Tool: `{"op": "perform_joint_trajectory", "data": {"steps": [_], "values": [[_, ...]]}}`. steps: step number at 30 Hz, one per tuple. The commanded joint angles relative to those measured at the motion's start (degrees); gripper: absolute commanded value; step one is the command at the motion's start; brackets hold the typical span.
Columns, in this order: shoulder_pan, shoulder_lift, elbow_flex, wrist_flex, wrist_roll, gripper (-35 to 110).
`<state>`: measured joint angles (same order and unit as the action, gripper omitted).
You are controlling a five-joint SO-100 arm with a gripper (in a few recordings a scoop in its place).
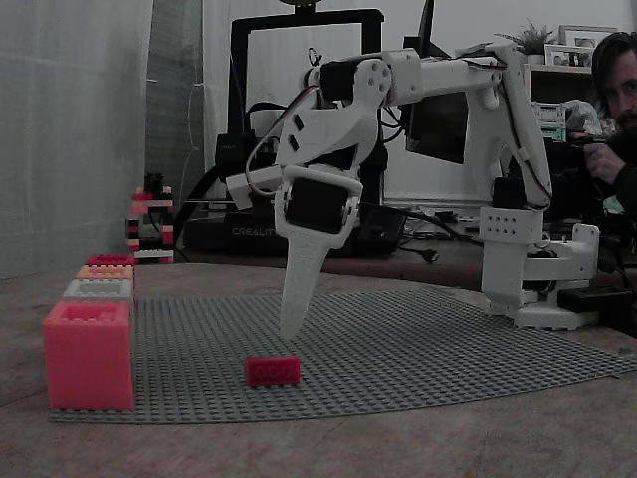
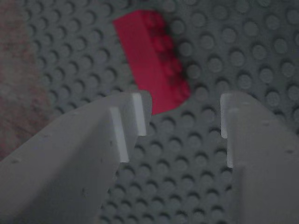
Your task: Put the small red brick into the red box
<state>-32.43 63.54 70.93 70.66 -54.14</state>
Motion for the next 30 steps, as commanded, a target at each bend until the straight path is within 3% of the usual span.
{"op": "perform_joint_trajectory", "data": {"steps": [1, 25, 30], "values": [[-2.29, 1.41, -4.48, -0.35, 0.00, 13], [-2.37, -5.36, -7.65, -3.34, 1.23, 12], [-2.37, -5.80, -8.17, -3.60, 1.67, 4]]}}
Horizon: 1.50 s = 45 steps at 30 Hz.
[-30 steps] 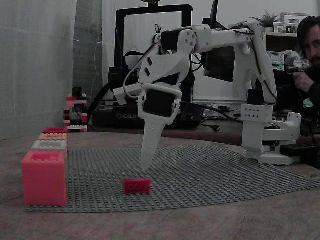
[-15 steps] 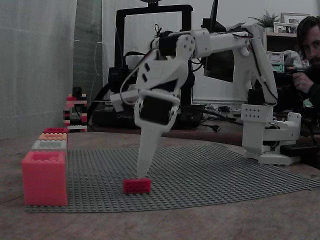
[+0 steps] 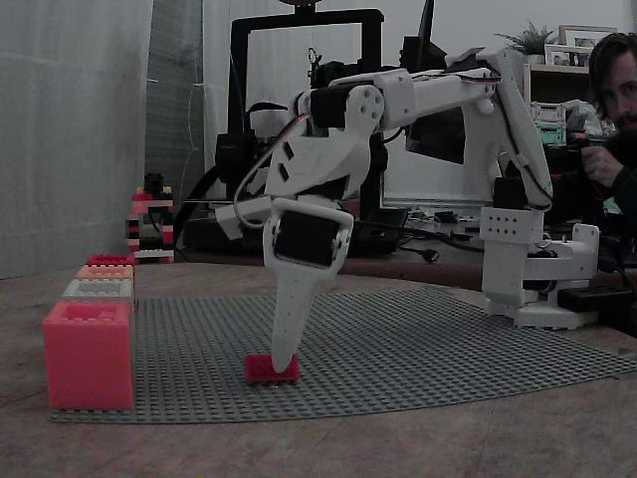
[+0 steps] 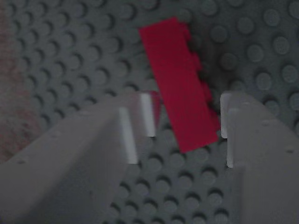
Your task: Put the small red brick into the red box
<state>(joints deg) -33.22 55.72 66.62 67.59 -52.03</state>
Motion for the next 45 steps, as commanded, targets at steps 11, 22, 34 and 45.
{"op": "perform_joint_trajectory", "data": {"steps": [11, 22, 34, 45], "values": [[-0.26, 7.38, -8.17, -0.97, 7.47, 0], [12.92, 17.23, -12.66, -2.90, 30.15, 0], [37.44, 8.09, -22.50, -5.19, 50.45, 0], [47.11, -0.09, -25.75, -13.27, 50.71, 0]]}}
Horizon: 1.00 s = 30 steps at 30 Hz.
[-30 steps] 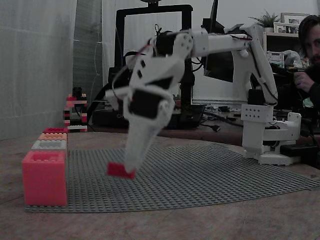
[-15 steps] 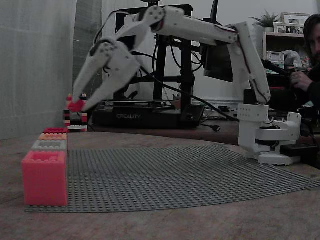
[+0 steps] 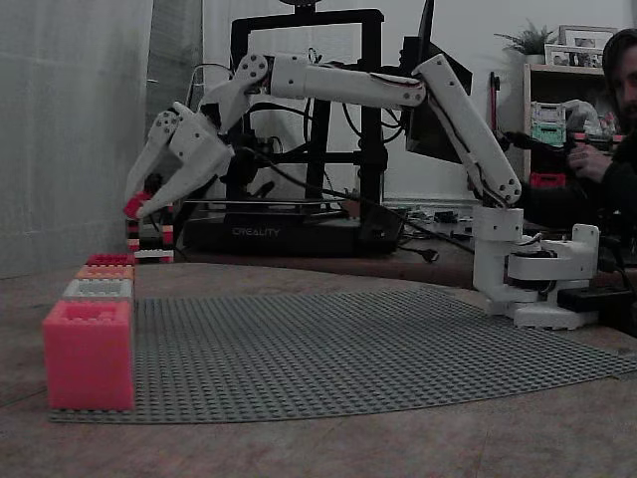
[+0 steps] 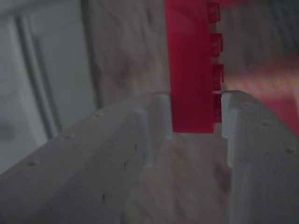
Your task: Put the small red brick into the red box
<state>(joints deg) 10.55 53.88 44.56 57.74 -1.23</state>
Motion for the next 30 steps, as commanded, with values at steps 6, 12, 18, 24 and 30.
{"op": "perform_joint_trajectory", "data": {"steps": [6, 12, 18, 24, 30], "values": [[5.36, -1.58, -4.31, -7.29, -1.76, 0], [5.54, -4.31, -4.48, -11.51, -4.04, 0], [4.83, -6.24, -4.48, -16.08, -8.00, 1], [4.31, -6.94, -4.48, -17.58, -9.76, 6], [3.43, -7.03, -4.48, -17.58, -11.34, 14]]}}
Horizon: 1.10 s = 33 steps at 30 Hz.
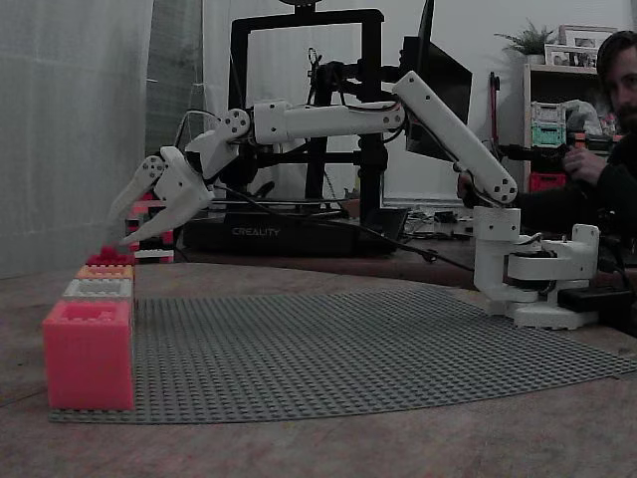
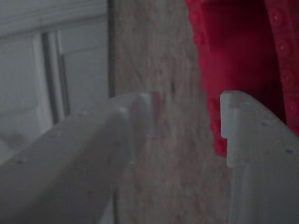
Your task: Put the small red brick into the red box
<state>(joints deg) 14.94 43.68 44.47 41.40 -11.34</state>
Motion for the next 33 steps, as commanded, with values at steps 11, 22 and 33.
{"op": "perform_joint_trajectory", "data": {"steps": [11, 22, 33], "values": [[-3.69, 18.90, 6.06, -0.18, -1.85, 0], [-11.34, 58.54, 47.29, 3.96, -6.50, 0], [-17.23, 99.76, 93.34, 16.70, -1.67, 0]]}}
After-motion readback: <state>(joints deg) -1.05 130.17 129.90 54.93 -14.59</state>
